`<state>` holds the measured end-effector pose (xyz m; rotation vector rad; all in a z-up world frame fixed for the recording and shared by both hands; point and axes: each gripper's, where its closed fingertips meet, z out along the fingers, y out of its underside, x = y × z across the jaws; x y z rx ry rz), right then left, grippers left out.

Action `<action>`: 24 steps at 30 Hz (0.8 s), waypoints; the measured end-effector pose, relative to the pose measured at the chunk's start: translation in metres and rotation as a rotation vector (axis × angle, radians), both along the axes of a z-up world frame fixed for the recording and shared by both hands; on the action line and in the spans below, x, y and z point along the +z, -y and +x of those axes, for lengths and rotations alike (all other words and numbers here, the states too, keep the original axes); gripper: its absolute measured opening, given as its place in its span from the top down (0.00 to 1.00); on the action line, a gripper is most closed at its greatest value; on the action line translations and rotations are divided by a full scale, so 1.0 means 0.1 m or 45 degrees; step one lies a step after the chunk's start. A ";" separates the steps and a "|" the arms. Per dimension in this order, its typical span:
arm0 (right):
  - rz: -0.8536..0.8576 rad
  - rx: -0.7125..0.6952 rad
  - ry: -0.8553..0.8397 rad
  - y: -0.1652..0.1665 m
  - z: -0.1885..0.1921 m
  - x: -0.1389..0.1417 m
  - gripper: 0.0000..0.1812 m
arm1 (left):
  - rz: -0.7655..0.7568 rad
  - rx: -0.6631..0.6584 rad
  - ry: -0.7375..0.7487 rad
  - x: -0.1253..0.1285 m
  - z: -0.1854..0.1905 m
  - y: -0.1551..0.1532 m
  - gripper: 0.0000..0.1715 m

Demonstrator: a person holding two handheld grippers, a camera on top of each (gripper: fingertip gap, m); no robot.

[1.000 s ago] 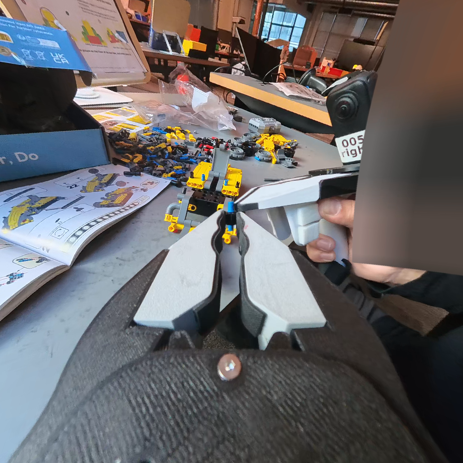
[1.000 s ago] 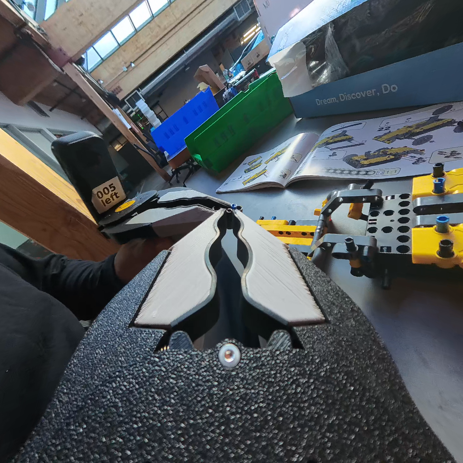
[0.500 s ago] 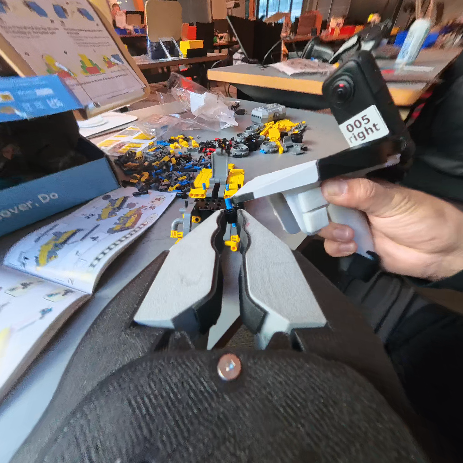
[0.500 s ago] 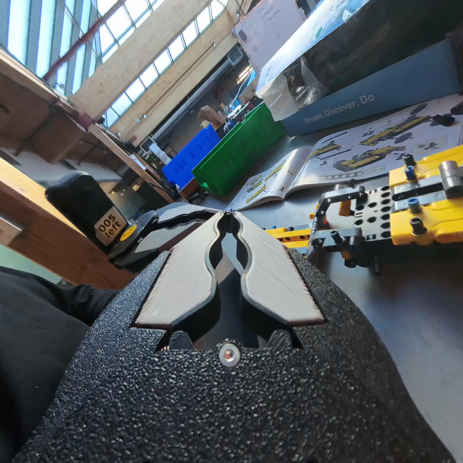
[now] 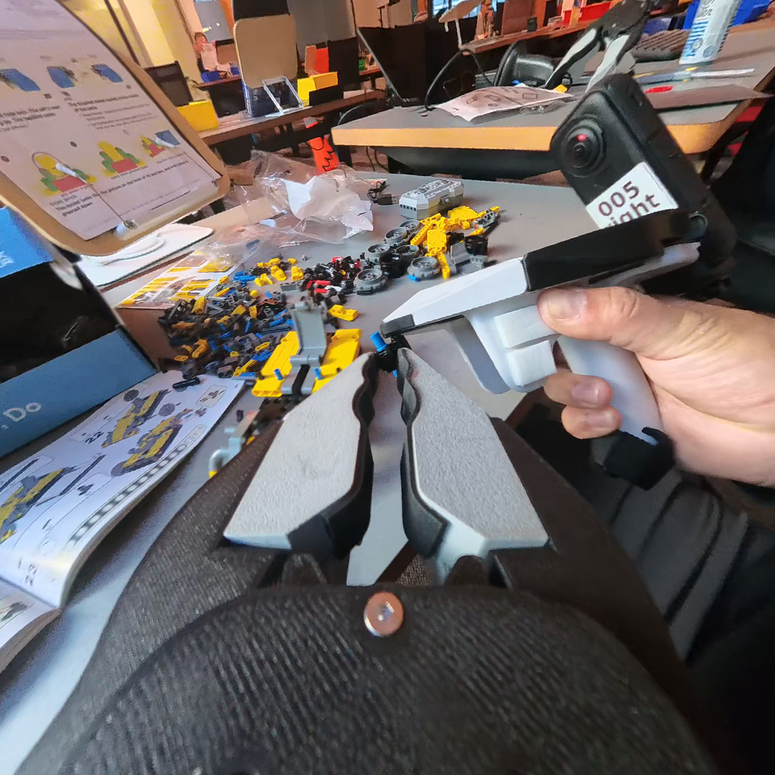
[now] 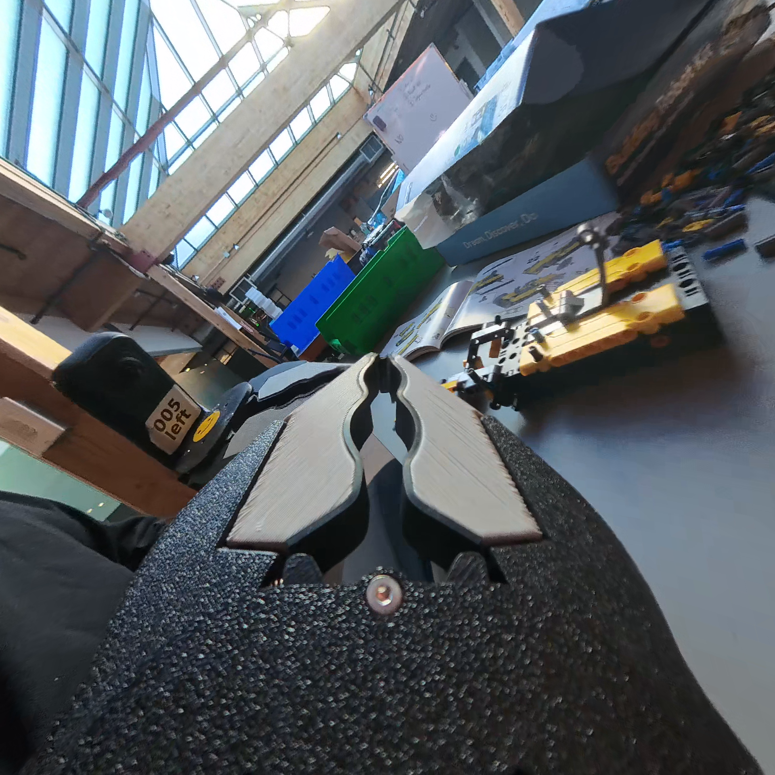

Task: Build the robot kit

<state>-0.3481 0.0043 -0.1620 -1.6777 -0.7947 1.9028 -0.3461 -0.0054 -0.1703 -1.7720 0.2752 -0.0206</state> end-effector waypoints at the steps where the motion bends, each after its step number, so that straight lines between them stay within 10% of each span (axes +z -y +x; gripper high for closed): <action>1: 0.015 -0.007 0.005 -0.03 0.07 -0.01 1.00 | 0.002 0.006 -0.015 0.00 0.07 -0.03 0.96; 24: 0.184 0.031 0.073 -0.50 1.35 -0.09 0.95 | -0.052 0.008 -0.116 0.00 1.18 -0.49 0.97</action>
